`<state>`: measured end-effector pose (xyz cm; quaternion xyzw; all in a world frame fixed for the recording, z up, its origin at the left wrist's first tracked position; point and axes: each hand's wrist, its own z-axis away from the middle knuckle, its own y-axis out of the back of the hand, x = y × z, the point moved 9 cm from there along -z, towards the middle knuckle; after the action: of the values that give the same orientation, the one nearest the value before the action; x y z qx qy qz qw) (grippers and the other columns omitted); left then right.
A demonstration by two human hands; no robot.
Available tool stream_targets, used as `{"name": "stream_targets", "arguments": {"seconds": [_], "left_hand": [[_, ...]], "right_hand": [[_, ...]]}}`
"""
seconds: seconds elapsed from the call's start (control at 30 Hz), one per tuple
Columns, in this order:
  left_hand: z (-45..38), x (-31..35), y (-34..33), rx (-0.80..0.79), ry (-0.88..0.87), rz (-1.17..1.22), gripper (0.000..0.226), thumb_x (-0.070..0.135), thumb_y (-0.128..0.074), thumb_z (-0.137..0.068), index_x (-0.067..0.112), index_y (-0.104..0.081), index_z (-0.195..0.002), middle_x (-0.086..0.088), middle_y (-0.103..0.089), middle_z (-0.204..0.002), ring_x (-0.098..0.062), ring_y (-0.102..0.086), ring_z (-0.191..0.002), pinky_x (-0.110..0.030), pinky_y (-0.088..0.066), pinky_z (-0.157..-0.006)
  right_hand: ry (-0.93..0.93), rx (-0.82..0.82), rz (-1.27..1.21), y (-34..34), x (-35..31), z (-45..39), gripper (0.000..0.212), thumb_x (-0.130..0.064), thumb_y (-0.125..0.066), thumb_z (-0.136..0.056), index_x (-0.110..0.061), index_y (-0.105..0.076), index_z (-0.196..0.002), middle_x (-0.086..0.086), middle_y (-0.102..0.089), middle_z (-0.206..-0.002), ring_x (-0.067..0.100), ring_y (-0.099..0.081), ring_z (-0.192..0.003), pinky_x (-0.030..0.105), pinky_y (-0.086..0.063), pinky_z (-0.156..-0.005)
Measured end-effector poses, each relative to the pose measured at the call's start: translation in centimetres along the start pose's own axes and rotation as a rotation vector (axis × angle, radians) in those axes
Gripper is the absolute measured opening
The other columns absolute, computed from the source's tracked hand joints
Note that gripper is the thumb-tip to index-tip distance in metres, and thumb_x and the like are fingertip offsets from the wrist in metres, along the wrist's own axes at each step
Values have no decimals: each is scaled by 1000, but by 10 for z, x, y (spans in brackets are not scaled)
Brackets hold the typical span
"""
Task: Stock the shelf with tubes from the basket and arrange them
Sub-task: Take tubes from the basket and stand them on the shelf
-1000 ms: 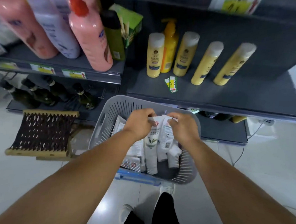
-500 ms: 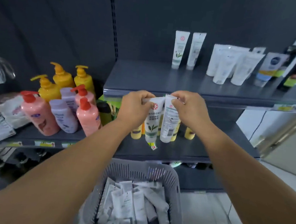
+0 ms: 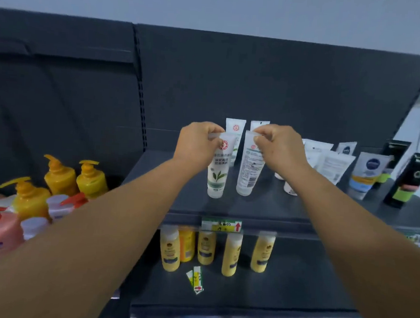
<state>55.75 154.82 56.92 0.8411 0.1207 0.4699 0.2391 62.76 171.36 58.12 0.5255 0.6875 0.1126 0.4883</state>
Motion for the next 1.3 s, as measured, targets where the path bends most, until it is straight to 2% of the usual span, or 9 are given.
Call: {"name": "stream_targets", "arguments": {"seconds": [0.13, 0.27, 0.33, 0.57, 0.73, 0.87, 1.0, 1.2, 1.3], "left_hand": [[-46, -8, -37, 5, 30, -13, 21, 6, -58, -90, 12, -70, -105, 4, -70, -101, 3, -56, -69, 4, -39, -51], [-80, -19, -69, 0, 65, -48, 26, 7, -56, -91, 14, -69, -112, 2, -69, -110, -3, -58, -83, -4, -40, -54], [-93, -24, -79, 5, 80, -70, 26, 7, -55, -92, 15, -69, -112, 1, -69, -111, -5, -58, -85, -7, -39, -59], [-112, -37, -102, -47, 103, -113, 27, 6, -54, -92, 15, -68, -114, -1, -69, -109, -7, -57, -84, -6, -36, -55], [-115, -37, -107, -96, 87, -122, 32, 7, -51, -94, 17, -65, -121, -2, -64, -120, -12, -58, -97, -16, -42, -73], [-110, -32, -105, -130, 41, -237, 35, 13, -54, -95, 20, -59, -129, -4, -50, -133, -18, -51, -117, -18, -37, -83], [-89, -19, -89, -137, -41, -344, 50, 22, -54, -96, 16, -40, -143, -1, -35, -149, -20, -40, -133, -30, -36, -108], [-16, -30, -55, -225, -80, -573, 63, 30, -50, -97, 15, -20, -151, -2, -21, -158, -18, -18, -146, -34, -19, -118], [30, -49, -39, -303, -66, -658, 68, 34, -47, -98, 14, -12, -153, -3, -13, -161, -18, -11, -149, -34, -15, -120]], "right_hand": [[3, -43, 64, -13, 32, -49, 22, -16, -52, -93, -17, -73, -99, -3, -65, -86, 15, -57, -81, 24, -39, -69], [17, -93, 99, -32, 54, -88, 23, -14, -51, -92, -17, -73, -95, -3, -67, -86, 19, -60, -81, 28, -46, -69], [16, -111, 111, -40, 63, -103, 24, -13, -50, -93, -16, -73, -96, -1, -69, -90, 20, -61, -83, 31, -48, -70], [-11, -184, 144, -65, 85, -125, 28, -12, -46, -95, -17, -72, -102, 1, -70, -104, 21, -61, -93, 29, -47, -73], [-58, -199, 150, -69, 91, -125, 32, -11, -41, -97, -17, -69, -110, 3, -68, -111, 19, -57, -92, 27, -43, -71], [-36, -208, 200, -65, 80, -116, 34, -16, -41, -99, -16, -57, -128, 4, -55, -135, 26, -51, -120, 33, -42, -90], [103, -192, 312, -60, 51, -91, 51, -27, -45, -99, -14, -33, -146, 3, -32, -154, 23, -27, -142, 35, -21, -115], [146, -265, 356, -78, 19, -17, 64, -34, -48, -96, -15, -21, -150, 2, -28, -154, 22, -23, -143, 38, -23, -114], [140, -312, 364, -91, 1, 32, 62, -36, -48, -96, -13, -24, -147, 4, -32, -150, 24, -27, -139, 40, -27, -112]]}}
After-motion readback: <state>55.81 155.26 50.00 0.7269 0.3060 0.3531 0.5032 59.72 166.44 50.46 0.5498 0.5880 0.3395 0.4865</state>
